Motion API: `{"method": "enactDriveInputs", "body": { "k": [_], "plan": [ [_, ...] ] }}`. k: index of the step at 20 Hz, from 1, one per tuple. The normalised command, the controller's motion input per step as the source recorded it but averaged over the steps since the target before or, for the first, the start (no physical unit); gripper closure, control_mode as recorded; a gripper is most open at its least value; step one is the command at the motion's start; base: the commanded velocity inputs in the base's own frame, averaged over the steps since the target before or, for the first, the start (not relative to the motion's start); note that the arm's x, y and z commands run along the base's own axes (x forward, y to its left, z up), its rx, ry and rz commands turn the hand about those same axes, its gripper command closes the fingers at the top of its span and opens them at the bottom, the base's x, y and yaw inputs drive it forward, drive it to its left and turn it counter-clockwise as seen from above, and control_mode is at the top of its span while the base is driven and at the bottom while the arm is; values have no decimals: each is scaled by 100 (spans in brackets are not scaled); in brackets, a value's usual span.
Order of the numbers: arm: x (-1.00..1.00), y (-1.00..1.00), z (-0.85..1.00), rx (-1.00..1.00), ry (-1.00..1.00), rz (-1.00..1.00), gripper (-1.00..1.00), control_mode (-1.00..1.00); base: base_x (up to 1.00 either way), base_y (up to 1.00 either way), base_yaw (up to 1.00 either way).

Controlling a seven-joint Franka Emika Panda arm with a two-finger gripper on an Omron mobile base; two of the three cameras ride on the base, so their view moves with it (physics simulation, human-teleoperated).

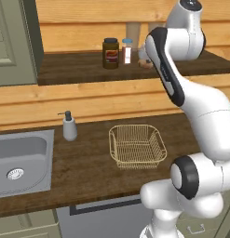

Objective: Open the cabinet, pick up the bread from the cabinet and place it in the basket. Then move the basket to the dining counter.

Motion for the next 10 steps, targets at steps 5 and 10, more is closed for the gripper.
{"method": "enactDriveInputs", "body": {
  "k": [5,10],
  "plan": [
    [69,-6,-24,4,0,0,-100,-100,0,0,0],
    [55,-4,-20,0,1,0,-100,-100,0,0,0]
  ]
}}
